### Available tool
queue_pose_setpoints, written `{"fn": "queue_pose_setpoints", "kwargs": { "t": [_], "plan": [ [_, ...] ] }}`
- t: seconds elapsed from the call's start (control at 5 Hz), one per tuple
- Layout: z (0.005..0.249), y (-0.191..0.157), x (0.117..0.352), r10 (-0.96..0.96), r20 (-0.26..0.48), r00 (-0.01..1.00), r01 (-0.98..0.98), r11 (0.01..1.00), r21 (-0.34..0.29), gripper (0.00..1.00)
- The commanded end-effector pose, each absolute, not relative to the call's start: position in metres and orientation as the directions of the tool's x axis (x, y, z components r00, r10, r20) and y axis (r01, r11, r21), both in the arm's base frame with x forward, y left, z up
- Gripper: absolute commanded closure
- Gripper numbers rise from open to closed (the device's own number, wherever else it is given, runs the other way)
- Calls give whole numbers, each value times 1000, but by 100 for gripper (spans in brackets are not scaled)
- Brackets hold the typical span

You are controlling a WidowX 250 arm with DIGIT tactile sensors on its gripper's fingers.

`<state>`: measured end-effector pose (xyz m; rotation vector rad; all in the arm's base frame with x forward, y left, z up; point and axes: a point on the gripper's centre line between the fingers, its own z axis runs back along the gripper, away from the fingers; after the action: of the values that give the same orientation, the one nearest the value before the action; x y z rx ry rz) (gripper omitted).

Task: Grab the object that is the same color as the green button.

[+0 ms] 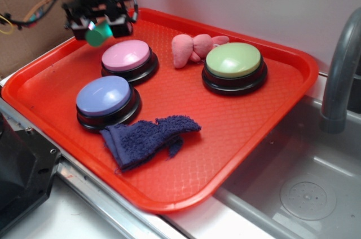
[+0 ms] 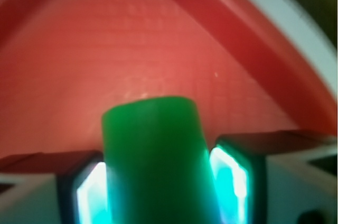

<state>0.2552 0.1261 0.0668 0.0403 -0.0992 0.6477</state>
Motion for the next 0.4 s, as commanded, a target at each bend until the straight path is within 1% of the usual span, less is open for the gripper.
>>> {"fn": "queue_pose_setpoints", "kwargs": {
  "t": [0.0, 0.2],
  "plan": [
    [182, 79, 242, 159, 103, 982, -177, 966, 191, 100],
    [213, 31, 236, -77, 151, 985, 47, 980, 194, 100]
  ]
}}
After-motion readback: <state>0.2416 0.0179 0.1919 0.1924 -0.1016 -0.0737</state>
